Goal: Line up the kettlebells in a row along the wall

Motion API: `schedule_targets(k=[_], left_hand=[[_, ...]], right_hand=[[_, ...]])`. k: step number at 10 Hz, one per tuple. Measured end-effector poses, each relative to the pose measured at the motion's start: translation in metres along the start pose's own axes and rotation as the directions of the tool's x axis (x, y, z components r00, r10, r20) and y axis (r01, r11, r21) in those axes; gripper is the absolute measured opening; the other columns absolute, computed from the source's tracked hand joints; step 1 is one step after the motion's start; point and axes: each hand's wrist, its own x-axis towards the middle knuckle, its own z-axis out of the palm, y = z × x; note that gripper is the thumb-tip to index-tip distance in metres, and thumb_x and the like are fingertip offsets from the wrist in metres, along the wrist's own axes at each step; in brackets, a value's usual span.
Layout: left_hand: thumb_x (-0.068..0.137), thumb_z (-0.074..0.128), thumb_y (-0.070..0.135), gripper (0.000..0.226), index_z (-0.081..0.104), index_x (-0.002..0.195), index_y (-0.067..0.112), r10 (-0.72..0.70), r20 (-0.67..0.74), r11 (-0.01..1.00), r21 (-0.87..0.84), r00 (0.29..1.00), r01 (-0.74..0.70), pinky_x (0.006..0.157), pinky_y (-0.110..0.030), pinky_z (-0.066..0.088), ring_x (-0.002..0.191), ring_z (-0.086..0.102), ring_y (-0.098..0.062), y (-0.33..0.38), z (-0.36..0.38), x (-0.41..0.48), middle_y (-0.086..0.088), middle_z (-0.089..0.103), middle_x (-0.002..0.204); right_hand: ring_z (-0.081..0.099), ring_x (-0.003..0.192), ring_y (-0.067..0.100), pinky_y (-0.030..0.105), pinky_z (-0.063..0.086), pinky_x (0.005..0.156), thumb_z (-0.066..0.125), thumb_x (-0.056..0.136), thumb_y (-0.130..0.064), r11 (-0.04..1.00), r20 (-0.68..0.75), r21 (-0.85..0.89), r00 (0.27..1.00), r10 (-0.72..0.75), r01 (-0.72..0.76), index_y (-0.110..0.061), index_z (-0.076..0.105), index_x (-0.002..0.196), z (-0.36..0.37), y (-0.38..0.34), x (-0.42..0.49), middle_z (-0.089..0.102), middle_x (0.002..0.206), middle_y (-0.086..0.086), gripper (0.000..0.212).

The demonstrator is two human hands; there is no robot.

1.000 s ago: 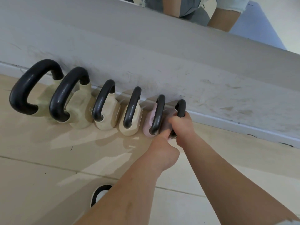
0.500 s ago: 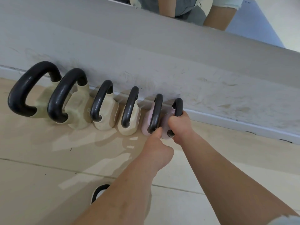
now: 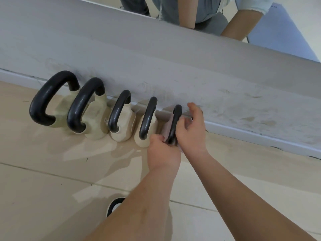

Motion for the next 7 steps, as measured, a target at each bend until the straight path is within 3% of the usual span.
schedule_targets(k=[1,2,3,4,5,6,7], left_hand=[[0.089,0.057,0.010,0.016,0.056,0.104,0.017,0.020,0.094,0.995,0.091,0.995,-0.029,0.066,-0.030,0.044,0.079,0.061,-0.023,0.004,-0.001,0.000,0.002,0.064,0.087],[0.091,0.053,0.010,0.023,0.055,0.113,0.016,0.111,0.245,0.921,0.339,0.963,-0.192,0.061,-0.028,0.041,0.075,0.056,-0.020,0.013,-0.015,0.005,0.002,0.062,0.087],[0.095,0.049,0.010,0.032,0.056,0.126,0.007,0.127,0.495,0.594,0.656,0.860,-0.466,0.074,-0.032,0.050,0.090,0.062,-0.027,0.042,-0.040,0.018,-0.003,0.064,0.096],[0.097,0.048,0.012,0.026,0.062,0.118,0.005,0.044,0.593,0.215,0.780,0.804,-0.588,0.069,-0.033,0.049,0.095,0.066,-0.030,0.061,-0.068,0.029,-0.011,0.067,0.107],[0.098,0.049,0.014,0.025,0.057,0.120,0.009,0.037,0.658,-0.013,0.752,0.752,-0.658,0.070,-0.032,0.047,0.103,0.065,-0.029,0.062,-0.089,0.030,-0.008,0.062,0.117],[0.098,0.048,0.020,0.027,0.054,0.124,0.014,0.054,0.695,0.082,0.712,0.717,-0.697,0.083,-0.035,0.051,0.106,0.062,-0.027,0.068,-0.111,0.030,-0.005,0.061,0.121],[0.097,0.049,0.023,0.007,0.055,0.098,0.022,0.105,0.687,0.150,0.704,0.719,-0.694,0.086,-0.036,0.052,0.099,0.062,-0.025,0.079,-0.131,0.043,-0.003,0.065,0.107]], right_hand=[[0.067,0.083,0.022,0.028,0.048,0.068,0.063,0.096,-0.024,0.916,0.188,0.082,0.909,0.373,-0.392,-0.011,0.059,0.107,0.012,-0.011,0.003,0.063,0.092,0.004,0.017],[0.061,0.070,0.024,0.027,0.044,0.056,0.060,0.100,-0.021,0.906,0.268,0.008,0.874,0.405,-0.423,-0.008,0.059,0.103,0.010,-0.013,0.004,0.057,0.077,0.005,0.014],[0.063,0.074,0.024,0.030,0.051,0.058,0.058,0.103,-0.019,0.904,0.278,-0.021,0.866,0.415,-0.427,-0.006,0.059,0.112,0.010,-0.016,0.007,0.062,0.085,0.010,0.016],[0.067,0.084,0.027,0.043,0.061,0.078,0.056,0.103,-0.027,0.886,0.256,-0.076,0.850,0.461,-0.458,-0.010,0.058,0.116,0.019,-0.015,0.011,0.066,0.095,0.014,0.021],[0.066,0.094,0.030,0.046,0.057,0.089,0.052,0.099,-0.039,0.897,0.150,-0.184,0.891,0.429,-0.402,-0.007,0.055,0.122,0.023,-0.027,0.006,0.064,0.111,0.017,0.040],[0.056,0.120,0.040,0.050,0.045,0.104,0.050,0.090,-0.033,0.924,0.040,-0.350,0.983,0.181,-0.156,-0.001,0.053,0.131,0.032,-0.049,-0.001,0.057,0.130,0.021,0.052],[0.049,0.129,0.037,0.043,0.038,0.105,0.053,0.095,-0.014,0.933,0.203,-0.361,0.977,0.068,0.010,-0.002,0.056,0.132,0.051,-0.082,-0.005,0.057,0.134,0.019,0.039]])
